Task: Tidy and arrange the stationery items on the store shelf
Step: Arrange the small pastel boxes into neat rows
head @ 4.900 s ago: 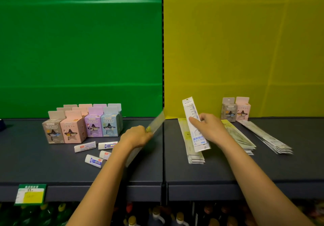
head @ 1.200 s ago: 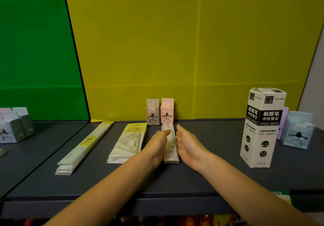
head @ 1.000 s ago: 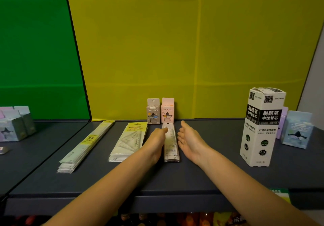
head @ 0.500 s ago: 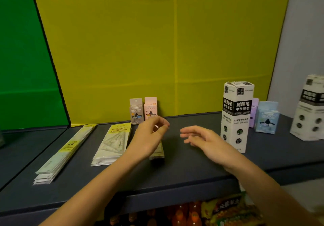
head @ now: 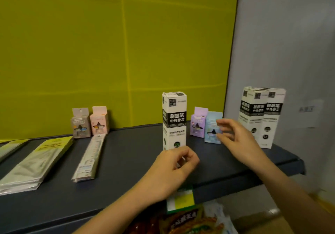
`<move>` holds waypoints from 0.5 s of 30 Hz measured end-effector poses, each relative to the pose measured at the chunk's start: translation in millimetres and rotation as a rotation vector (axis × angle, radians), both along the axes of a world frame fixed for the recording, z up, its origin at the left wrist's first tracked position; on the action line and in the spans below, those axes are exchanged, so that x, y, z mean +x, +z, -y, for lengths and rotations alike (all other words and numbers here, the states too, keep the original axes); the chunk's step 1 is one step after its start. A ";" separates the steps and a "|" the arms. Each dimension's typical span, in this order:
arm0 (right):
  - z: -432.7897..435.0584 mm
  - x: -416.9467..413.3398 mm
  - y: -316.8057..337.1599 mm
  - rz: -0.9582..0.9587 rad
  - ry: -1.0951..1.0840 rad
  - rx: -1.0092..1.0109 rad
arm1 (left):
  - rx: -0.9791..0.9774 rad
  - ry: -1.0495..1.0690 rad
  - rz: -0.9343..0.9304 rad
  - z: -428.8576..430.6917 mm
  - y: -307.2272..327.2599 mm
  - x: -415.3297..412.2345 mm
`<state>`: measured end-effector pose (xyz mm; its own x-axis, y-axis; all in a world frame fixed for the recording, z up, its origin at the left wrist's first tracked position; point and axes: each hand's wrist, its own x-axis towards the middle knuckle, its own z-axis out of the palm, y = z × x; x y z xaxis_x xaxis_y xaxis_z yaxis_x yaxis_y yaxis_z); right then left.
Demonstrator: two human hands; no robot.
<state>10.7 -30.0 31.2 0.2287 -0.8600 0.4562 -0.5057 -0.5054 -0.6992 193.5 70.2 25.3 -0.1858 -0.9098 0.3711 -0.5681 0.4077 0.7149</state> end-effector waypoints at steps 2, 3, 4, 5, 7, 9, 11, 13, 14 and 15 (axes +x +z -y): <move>23.8 -6.4 0.3 -0.102 -0.055 -0.067 | 0.013 0.009 -0.018 15.3 -4.1 -23.3; 32.5 -5.7 0.3 -0.148 -0.077 -0.099 | 0.019 0.026 -0.019 23.2 -6.4 -33.3; 40.0 -4.3 -1.0 -0.184 -0.091 -0.126 | 0.031 0.055 -0.021 31.7 -9.1 -42.4; 46.5 -1.8 -2.2 -0.206 -0.098 -0.155 | 0.048 0.091 -0.032 40.2 -11.4 -50.3; 59.0 2.6 -4.4 -0.236 -0.097 -0.179 | 0.067 0.164 -0.074 57.3 -15.6 -62.7; 69.7 4.5 -5.4 -0.267 -0.075 -0.135 | 0.078 0.219 -0.145 74.5 -19.6 -71.5; 77.0 5.2 -7.5 -0.284 -0.052 -0.078 | 0.102 0.265 -0.231 91.6 -23.0 -77.0; 81.4 4.3 -9.4 -0.258 -0.055 -0.075 | 0.118 0.314 -0.319 106.2 -23.2 -80.5; 82.1 3.2 -10.4 -0.242 -0.061 -0.086 | 0.127 0.331 -0.368 112.3 -21.9 -82.0; 81.2 1.6 -10.7 -0.230 -0.062 -0.098 | 0.138 0.347 -0.424 118.2 -21.0 -82.7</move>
<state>12.3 -111.3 20.4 0.2838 -0.8297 0.4806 -0.6779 -0.5281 -0.5114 110.8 -48.0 4.4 0.2724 -0.9363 0.2217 -0.3037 0.1350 0.9431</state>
